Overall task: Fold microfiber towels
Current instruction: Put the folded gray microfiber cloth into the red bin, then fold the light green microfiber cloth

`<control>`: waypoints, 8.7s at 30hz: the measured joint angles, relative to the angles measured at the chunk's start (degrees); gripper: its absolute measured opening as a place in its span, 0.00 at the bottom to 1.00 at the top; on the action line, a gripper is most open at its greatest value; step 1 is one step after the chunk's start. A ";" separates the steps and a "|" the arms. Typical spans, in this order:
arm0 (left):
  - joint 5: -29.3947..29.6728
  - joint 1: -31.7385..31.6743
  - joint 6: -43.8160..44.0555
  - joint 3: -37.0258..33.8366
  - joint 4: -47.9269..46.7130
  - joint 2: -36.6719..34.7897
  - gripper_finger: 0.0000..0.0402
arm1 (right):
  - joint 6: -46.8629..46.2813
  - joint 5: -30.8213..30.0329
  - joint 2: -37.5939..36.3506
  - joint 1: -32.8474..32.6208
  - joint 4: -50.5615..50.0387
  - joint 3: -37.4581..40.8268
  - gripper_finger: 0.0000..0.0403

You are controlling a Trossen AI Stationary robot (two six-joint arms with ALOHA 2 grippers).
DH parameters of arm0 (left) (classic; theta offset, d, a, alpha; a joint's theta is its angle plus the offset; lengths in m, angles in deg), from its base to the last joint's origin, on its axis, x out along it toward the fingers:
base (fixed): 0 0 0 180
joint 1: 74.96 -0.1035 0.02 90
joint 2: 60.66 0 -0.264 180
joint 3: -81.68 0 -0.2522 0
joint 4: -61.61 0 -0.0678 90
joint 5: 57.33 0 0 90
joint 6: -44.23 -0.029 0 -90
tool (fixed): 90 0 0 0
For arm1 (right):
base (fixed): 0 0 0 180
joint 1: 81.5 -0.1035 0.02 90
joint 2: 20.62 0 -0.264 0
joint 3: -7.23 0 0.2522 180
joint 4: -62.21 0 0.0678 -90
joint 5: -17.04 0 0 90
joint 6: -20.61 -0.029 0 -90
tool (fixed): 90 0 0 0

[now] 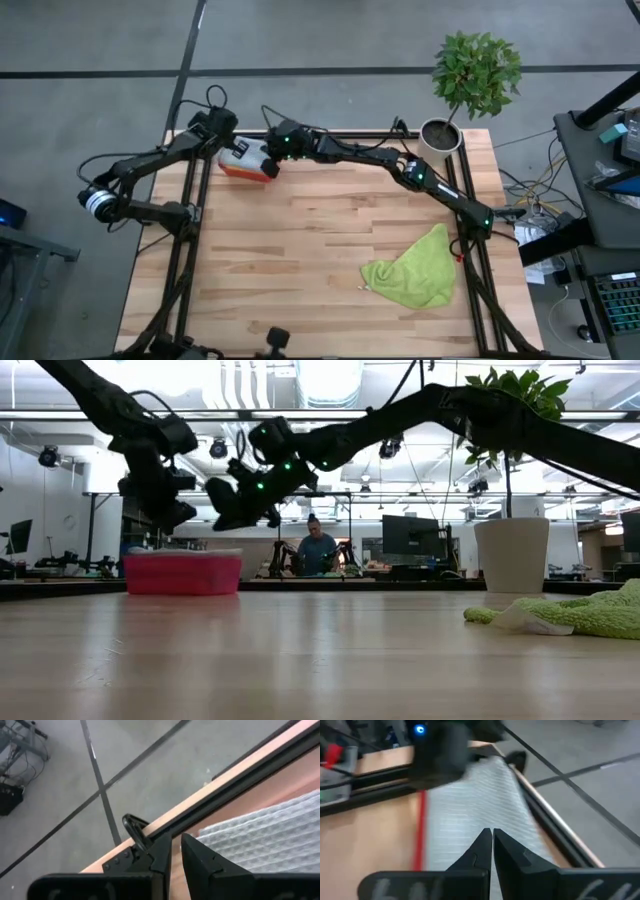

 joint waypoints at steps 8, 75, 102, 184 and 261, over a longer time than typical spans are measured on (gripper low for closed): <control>-0.15 -0.90 0.17 -1.57 3.37 6.14 0.07 | -1.20 0.22 0.77 2.55 0.52 0.52 0.02; -18.43 5.37 11.31 -2.10 -15.77 -12.31 0.07 | 4.94 0.15 -9.01 -9.51 -7.69 8.11 0.02; -17.45 55.92 27.24 -2.49 23.08 -11.26 0.07 | -39.89 17.05 -50.75 -37.04 -37.39 60.24 0.06; 12.07 73.10 5.19 -2.53 28.47 6.18 0.56 | -20.79 -2.96 -59.22 -15.87 6.46 72.65 0.02; 0.10 66.48 45.64 6.54 -4.08 5.52 0.00 | -22.92 -1.66 -52.20 -30.11 17.62 81.66 0.27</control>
